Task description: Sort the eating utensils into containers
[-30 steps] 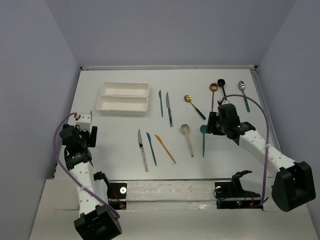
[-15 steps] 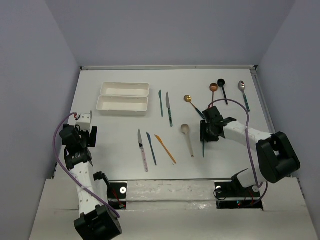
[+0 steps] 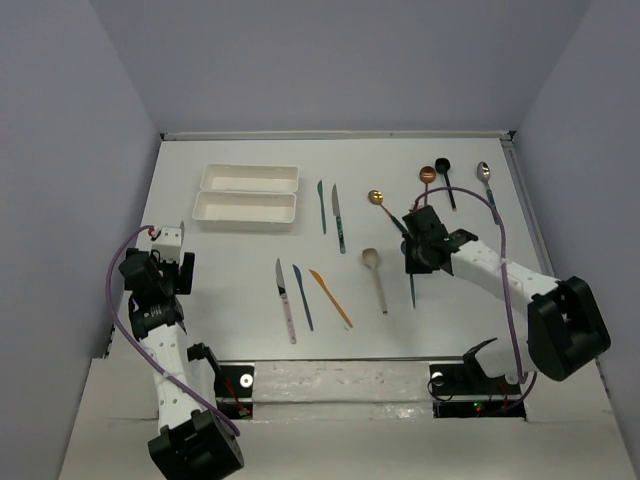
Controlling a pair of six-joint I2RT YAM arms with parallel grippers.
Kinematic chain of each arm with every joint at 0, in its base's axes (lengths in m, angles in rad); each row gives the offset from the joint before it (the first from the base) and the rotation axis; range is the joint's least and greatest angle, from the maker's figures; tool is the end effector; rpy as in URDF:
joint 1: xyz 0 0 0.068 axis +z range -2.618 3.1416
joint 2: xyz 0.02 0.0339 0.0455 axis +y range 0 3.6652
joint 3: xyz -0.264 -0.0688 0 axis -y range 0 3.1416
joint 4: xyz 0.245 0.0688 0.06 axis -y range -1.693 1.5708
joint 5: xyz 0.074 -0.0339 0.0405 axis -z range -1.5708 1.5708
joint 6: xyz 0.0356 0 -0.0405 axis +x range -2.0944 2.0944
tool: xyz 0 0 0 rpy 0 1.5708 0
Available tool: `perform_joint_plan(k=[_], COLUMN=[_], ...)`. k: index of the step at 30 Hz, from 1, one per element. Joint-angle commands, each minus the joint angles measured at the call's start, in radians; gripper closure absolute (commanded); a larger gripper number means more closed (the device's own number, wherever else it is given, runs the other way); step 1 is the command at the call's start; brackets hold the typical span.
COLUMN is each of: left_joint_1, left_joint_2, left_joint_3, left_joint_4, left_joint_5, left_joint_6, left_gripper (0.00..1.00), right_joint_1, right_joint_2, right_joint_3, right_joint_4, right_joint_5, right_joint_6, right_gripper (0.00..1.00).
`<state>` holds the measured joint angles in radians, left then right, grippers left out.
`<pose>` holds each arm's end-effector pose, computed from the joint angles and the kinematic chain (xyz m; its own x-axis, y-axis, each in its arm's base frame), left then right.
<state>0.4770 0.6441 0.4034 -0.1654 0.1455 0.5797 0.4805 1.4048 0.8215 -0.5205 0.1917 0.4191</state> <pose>0.1458 0.0696 0.2287 -0.4776 0.3632 -0.8000 -0.0888 0.8859 0.4553 0.2363 0.1155 0.1917 -0.8770 -0.0066 -0.4805 -0.0228 0.9994 0.0278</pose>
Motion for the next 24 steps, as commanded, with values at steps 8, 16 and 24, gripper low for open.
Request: perform_joint_plan(k=[8,16,24], left_joint_1=[-0.006,-0.006,-0.012], left_joint_2=[-0.014,0.015,0.023], left_joint_3=[-0.006,-0.006,-0.009], left_joint_4=[0.023,0.027,0.038], left_joint_5=[-0.02,-0.041,-0.064], left_joint_6=[-0.007,-0.014,-0.026], left_gripper=[0.01,0.01,0.01], right_joint_1=[0.303,0.317,0.326], right_joint_2=[-0.023,0.849,1.155], right_joint_3=[0.404,1.518,1.723], right_joint_4=[0.693,0.427,0.576], right_joint_5=[-0.131,-0.317,-0.325], right_joint_6=[-0.746,-0.966,-1.077], right_gripper=[1.0,1.0,1.0])
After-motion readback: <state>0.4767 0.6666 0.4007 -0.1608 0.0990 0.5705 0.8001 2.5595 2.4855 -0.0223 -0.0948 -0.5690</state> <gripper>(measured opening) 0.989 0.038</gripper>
